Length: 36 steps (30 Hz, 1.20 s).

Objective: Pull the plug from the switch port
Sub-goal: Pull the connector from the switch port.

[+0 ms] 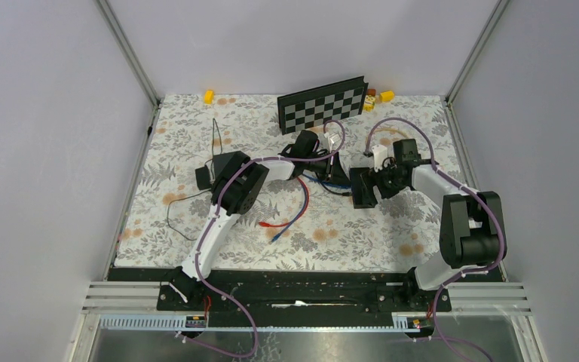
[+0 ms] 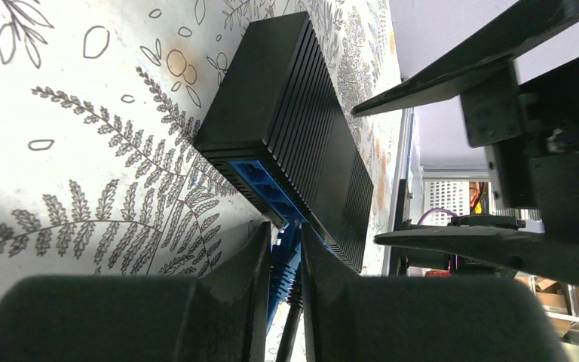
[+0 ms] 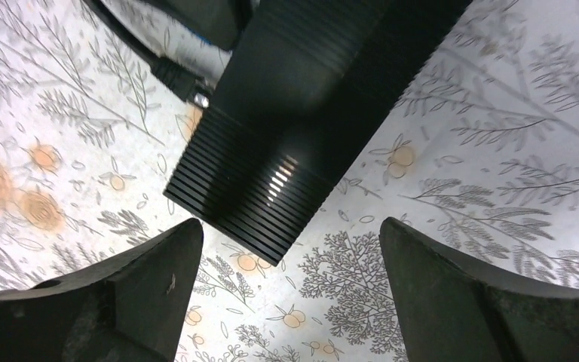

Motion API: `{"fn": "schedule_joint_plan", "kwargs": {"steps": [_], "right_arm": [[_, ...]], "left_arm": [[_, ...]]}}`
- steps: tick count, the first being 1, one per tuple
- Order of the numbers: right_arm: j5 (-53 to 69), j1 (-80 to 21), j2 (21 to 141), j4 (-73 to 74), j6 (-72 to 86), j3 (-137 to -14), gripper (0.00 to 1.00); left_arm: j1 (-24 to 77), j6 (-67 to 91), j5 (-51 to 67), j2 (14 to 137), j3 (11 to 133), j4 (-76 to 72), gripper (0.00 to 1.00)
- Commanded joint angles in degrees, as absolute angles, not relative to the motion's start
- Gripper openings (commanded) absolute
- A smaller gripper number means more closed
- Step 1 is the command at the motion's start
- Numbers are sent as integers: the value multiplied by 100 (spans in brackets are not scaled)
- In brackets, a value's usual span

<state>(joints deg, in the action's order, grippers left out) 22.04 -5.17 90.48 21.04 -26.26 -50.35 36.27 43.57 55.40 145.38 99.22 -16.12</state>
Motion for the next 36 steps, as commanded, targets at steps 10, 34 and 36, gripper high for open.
{"fn": "schedule_joint_plan", "kwargs": {"steps": [10,34,36], "right_arm": [[2263,-634,9553,2411,-1252,-6183,96],[1228,-1174,10240,2074,-600,-6355,90],[1146,-1194,10240,2068,-583,-6342,87]], "left_arm": [[3652,4200,5238,14884,9887,-927,0],[3634,4129,5177,14871,9906,-827,0],[3639,4082,5177,14874,9905,-797,0]]}}
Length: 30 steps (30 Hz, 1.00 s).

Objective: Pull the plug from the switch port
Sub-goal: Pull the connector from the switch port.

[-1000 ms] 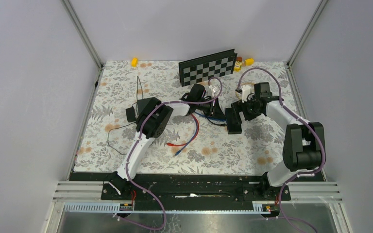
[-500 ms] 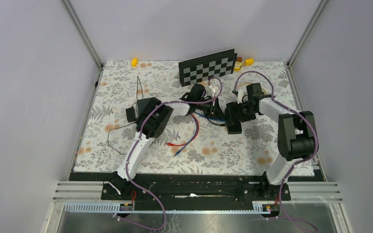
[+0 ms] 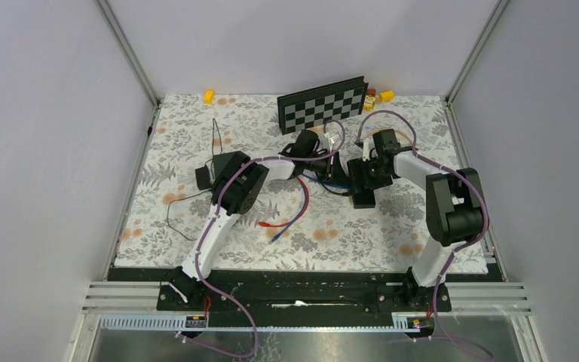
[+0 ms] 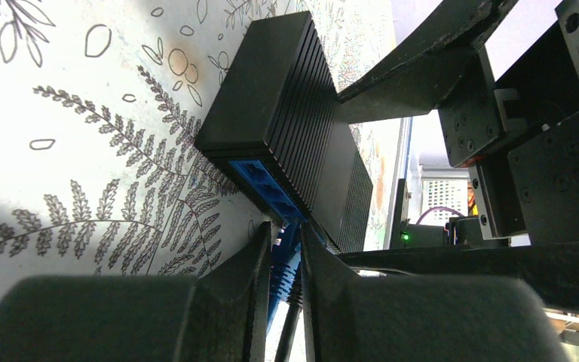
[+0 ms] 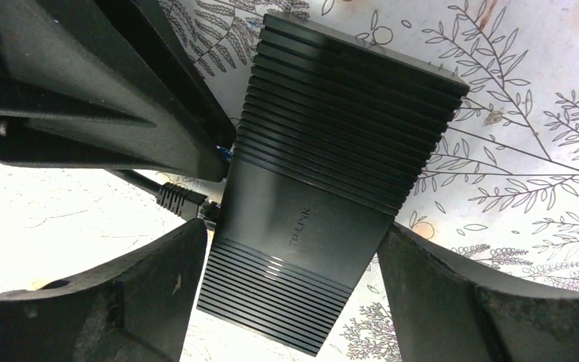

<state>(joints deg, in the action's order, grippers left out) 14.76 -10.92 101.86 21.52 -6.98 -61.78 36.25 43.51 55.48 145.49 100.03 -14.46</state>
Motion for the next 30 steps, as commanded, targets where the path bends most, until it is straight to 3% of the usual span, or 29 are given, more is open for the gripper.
{"fn": "schedule_joint_plan", "kwargs": {"steps": [1,16,30], "right_arm": [[1109,-1202,10239,2043,-568,-6327,86],[826,-1204,10126,1883,-614,-6254,52],[517,-1204,10055,1694,-812,-6179,36]], "left_arm": [[3639,4060,5177,14871,9899,-785,0],[3587,4060,5569,14839,9657,-1135,0],[3454,3474,5552,14792,9827,-763,0]]}}
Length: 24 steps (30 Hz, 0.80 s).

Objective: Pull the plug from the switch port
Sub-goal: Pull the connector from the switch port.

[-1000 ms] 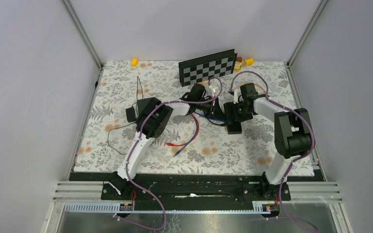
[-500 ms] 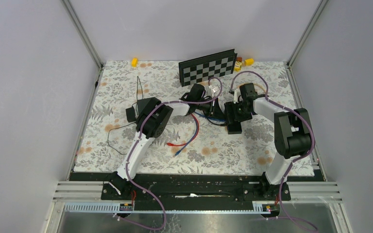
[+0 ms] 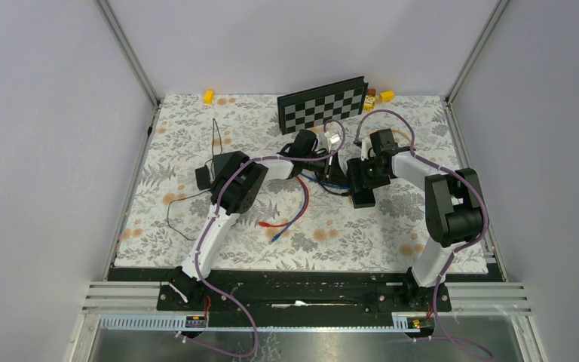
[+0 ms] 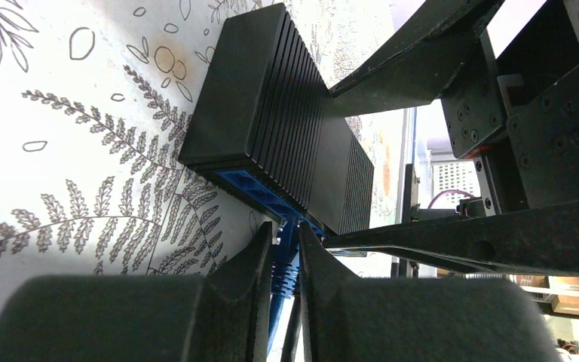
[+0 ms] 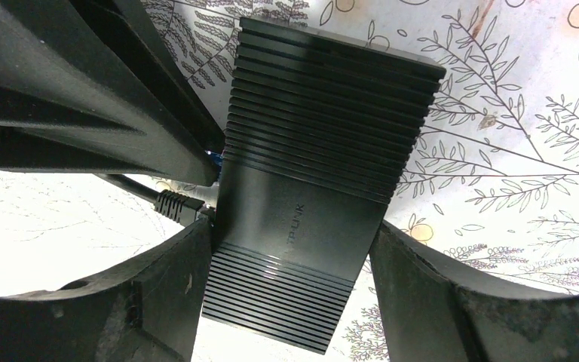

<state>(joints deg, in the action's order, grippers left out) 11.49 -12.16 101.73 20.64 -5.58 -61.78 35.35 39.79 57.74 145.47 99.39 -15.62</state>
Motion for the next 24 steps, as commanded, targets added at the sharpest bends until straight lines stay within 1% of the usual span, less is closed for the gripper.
{"fn": "schedule_joint_plan", "kwargs": {"steps": [1,6,10,12,15,18,24], "right_arm": [[500,-1204,10055,1693,-787,-6174,36],[339,-1204,10070,1729,-599,-6163,33],[133,-1196,10078,1728,-567,-6152,30],[155,-1196,10077,1728,-597,-6152,29],[231,-1195,10095,1718,-709,-6176,28],[302,-1195,10099,1720,-795,-6179,27],[325,-1180,10066,1816,-882,-6173,29]], "left_arm": [[3454,3582,5540,14796,9785,-843,0],[3471,4813,5445,14599,9022,-2190,0],[3480,5113,5331,14506,8806,-2406,0],[3479,4964,5347,14489,8873,-2266,0],[3465,4305,5277,14498,9257,-1377,0],[3455,3813,5208,14513,9624,-833,0],[3381,3564,5150,14554,10098,-517,0]]}}
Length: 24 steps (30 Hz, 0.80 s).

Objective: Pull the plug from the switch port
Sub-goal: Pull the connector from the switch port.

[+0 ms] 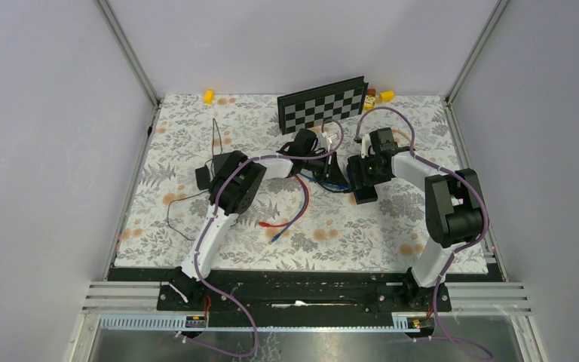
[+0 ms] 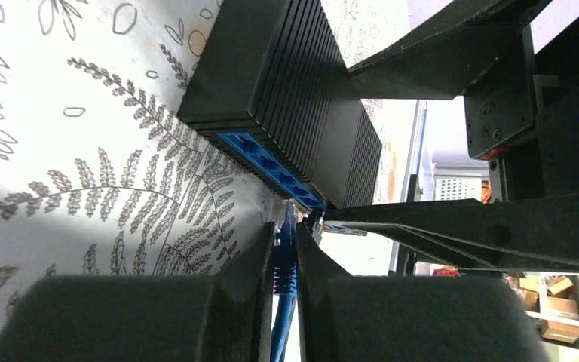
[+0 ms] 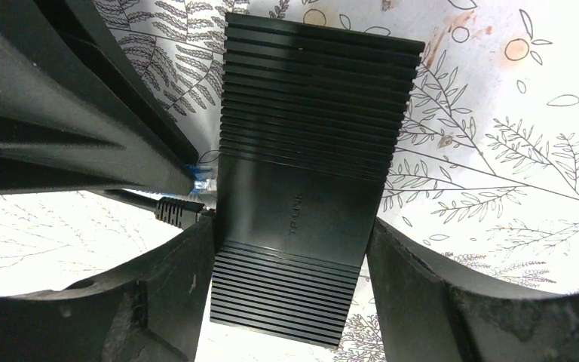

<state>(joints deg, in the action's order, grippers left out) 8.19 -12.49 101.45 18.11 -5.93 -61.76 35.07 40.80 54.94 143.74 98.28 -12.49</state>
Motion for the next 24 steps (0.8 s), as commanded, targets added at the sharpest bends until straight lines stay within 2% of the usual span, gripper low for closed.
{"fn": "schedule_joint_plan", "kwargs": {"steps": [1,11,18,22,24], "right_arm": [[339,-1179,10052,1845,-892,-6156,30],[658,-941,10036,2329,-821,-6038,38],[687,-923,9763,2608,-780,-6046,59],[601,-923,9464,2732,-832,-5938,68],[598,-923,9362,2790,-857,-5927,72]], "left_arm": [[3357,3554,5136,14548,10152,-503,0],[3112,3787,5097,14551,10512,-935,0],[3110,3846,4851,15096,11637,-716,0],[3107,3658,4511,15539,12576,-262,4],[3110,3549,4313,15571,12730,-247,10]]}}
